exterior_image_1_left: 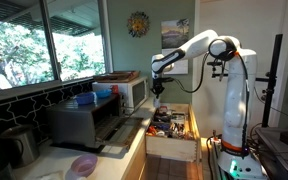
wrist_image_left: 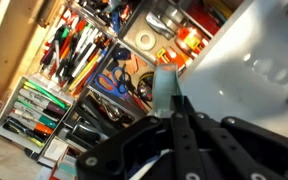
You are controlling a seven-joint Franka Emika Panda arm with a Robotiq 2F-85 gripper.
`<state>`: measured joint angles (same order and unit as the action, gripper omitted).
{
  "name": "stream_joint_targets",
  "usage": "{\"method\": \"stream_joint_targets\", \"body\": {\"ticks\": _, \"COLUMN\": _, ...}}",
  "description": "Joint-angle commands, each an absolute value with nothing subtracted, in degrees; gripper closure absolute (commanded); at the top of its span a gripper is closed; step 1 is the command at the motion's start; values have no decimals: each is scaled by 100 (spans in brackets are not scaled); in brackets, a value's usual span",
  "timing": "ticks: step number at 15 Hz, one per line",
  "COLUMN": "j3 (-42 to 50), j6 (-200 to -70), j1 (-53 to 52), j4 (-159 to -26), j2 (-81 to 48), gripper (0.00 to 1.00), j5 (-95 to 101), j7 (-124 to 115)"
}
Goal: Put the green packet in the drawer
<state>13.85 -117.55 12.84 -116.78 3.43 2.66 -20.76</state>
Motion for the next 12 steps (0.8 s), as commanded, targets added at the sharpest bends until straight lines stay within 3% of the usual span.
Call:
{"method": "stream_joint_targets", "body": {"ticks": 1, "j3": 1382, "j6": -11363, "j1": 1371, "j4": -12983, "j2": 1646, "gripper": 100, "j5": 508, "j7": -1125}}
{"method": "stream_joint_targets", "body": {"ticks": 12, "j3": 1449, "j6": -11393, "j1": 1597, "j4": -13920, "j2": 2143, "gripper": 100, "j5": 979, "j7": -118}}
